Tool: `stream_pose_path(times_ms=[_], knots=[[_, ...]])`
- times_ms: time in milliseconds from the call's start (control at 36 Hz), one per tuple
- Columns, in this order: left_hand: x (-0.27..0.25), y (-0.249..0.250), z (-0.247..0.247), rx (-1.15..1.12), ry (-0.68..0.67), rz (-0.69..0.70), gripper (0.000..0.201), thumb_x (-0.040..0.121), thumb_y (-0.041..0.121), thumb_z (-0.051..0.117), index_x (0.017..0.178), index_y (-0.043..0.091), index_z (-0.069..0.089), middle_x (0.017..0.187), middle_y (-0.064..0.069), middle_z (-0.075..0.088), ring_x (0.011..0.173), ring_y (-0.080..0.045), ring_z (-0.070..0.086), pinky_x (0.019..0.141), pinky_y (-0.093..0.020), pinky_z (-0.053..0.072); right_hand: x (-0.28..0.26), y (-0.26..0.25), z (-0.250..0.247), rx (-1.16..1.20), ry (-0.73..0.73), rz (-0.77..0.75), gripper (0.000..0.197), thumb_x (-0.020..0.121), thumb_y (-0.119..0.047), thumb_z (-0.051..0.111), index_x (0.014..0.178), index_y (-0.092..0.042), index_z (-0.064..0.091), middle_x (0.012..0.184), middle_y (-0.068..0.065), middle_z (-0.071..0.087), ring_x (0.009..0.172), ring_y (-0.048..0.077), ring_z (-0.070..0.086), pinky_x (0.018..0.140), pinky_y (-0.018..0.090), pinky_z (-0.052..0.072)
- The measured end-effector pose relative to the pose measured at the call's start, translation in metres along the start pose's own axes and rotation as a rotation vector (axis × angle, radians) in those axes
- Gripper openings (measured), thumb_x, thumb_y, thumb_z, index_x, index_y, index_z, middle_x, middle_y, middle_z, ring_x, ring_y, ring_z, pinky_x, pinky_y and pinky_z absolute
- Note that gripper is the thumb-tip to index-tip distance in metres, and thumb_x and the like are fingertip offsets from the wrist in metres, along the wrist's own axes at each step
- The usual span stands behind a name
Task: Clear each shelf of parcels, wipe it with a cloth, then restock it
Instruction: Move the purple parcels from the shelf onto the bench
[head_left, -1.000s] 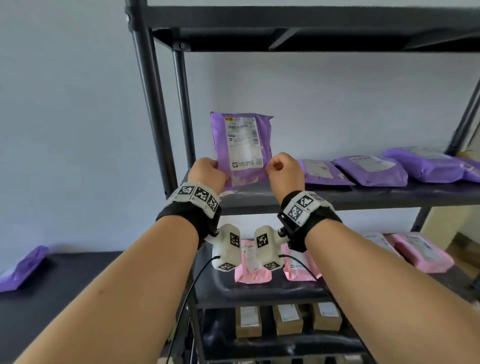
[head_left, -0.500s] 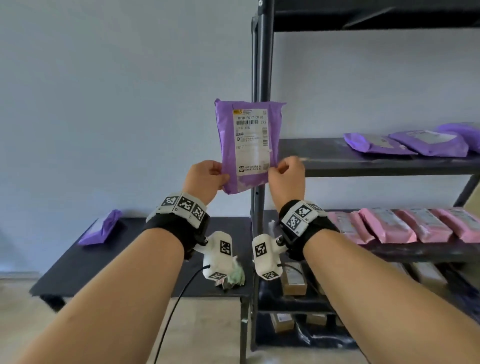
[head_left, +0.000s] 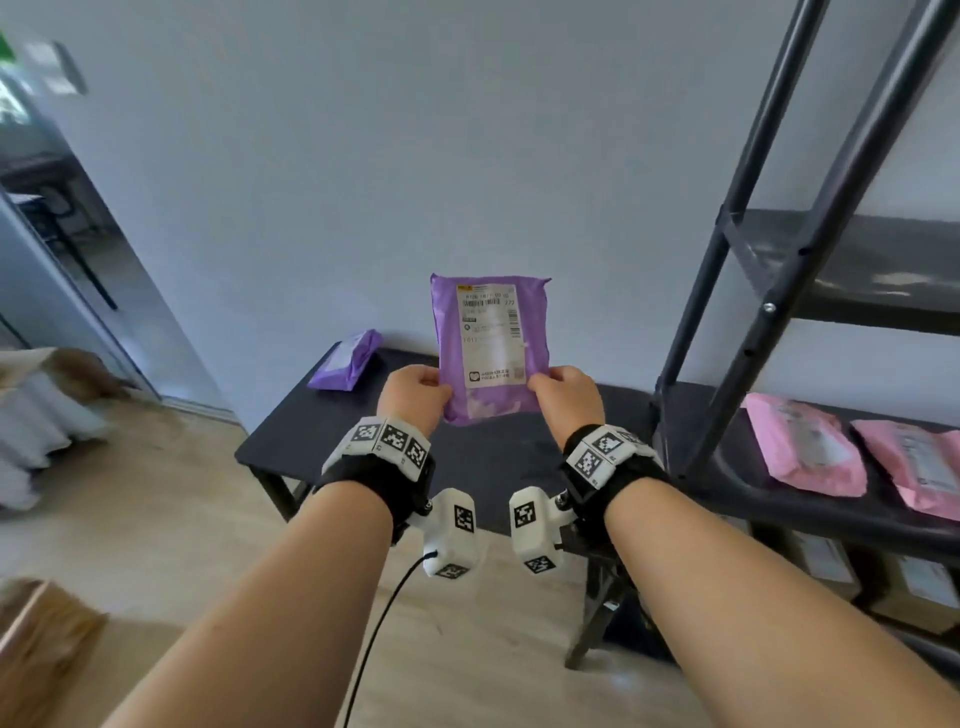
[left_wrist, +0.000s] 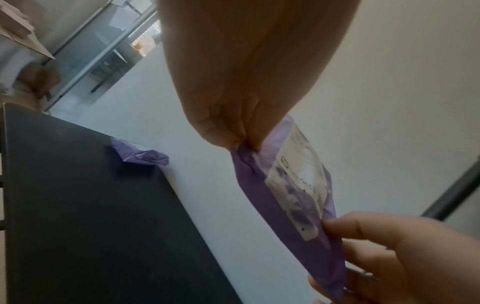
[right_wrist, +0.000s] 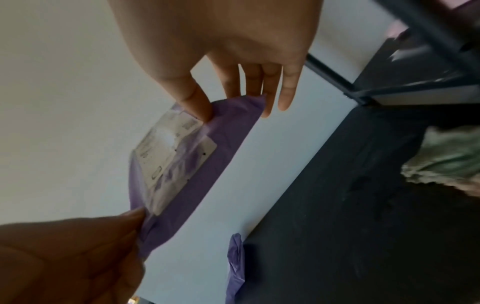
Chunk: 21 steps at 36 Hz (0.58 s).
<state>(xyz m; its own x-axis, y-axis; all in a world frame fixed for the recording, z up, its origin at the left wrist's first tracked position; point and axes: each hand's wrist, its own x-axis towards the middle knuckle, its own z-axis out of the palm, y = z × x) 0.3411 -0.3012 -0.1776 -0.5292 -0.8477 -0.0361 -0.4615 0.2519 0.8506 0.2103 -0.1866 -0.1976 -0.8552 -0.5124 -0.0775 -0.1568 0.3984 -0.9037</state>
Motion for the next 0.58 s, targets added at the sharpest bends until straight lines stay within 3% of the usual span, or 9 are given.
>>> stream_pose_path(times_ms=[83, 194, 278, 361, 583], knots=[[0.031, -0.022, 0.000, 0.083, 0.049, -0.075, 0.023, 0.087, 0.010, 0.057, 0.106, 0.015, 0.067, 0.092, -0.002, 0.068, 0.082, -0.019, 0.061, 0.075, -0.026, 0.046, 0.034, 0.005, 0.034, -0.065, -0.069, 0.011, 0.022, 0.080, -0.033, 0.055, 0.091, -0.018, 0.067, 0.087, 0.001, 0.065, 0.077, 0.019, 0.061, 0.055, 0.026, 0.036], [0.067, -0.052, 0.000, 0.145, 0.045, -0.198, 0.024, 0.086, 0.008, 0.054, 0.104, 0.014, 0.068, 0.089, -0.003, 0.068, 0.084, -0.022, 0.062, 0.074, -0.027, 0.047, 0.071, 0.013, 0.076, -0.101, -0.168, 0.066, 0.021, 0.082, -0.029, 0.058, 0.098, -0.017, 0.066, 0.091, 0.000, 0.066, 0.075, 0.013, 0.059, 0.055, 0.025, 0.036], [0.096, -0.070, -0.002, 0.173, 0.036, -0.265, 0.025, 0.085, 0.006, 0.052, 0.098, 0.016, 0.071, 0.082, -0.002, 0.066, 0.077, -0.020, 0.060, 0.069, -0.026, 0.044, 0.097, 0.017, 0.104, -0.161, -0.242, 0.071, 0.018, 0.084, -0.028, 0.059, 0.094, -0.014, 0.065, 0.088, 0.001, 0.065, 0.071, 0.014, 0.057, 0.053, 0.025, 0.034], [0.123, -0.089, -0.004, 0.177, 0.013, -0.333, 0.026, 0.083, 0.004, 0.051, 0.092, 0.016, 0.072, 0.076, -0.004, 0.067, 0.072, -0.024, 0.062, 0.067, -0.028, 0.049, 0.119, 0.017, 0.129, -0.241, -0.303, 0.072, 0.019, 0.084, -0.029, 0.059, 0.084, -0.010, 0.062, 0.078, 0.002, 0.060, 0.066, 0.016, 0.054, 0.052, 0.027, 0.033], [0.206, -0.143, -0.013, 0.235, -0.064, -0.431, 0.031, 0.082, 0.000, 0.048, 0.092, 0.013, 0.073, 0.089, -0.008, 0.071, 0.084, -0.026, 0.064, 0.070, -0.027, 0.049, 0.170, 0.025, 0.201, -0.344, -0.407, 0.149, 0.021, 0.085, -0.031, 0.060, 0.075, -0.013, 0.058, 0.069, -0.001, 0.055, 0.061, 0.014, 0.052, 0.051, 0.026, 0.033]])
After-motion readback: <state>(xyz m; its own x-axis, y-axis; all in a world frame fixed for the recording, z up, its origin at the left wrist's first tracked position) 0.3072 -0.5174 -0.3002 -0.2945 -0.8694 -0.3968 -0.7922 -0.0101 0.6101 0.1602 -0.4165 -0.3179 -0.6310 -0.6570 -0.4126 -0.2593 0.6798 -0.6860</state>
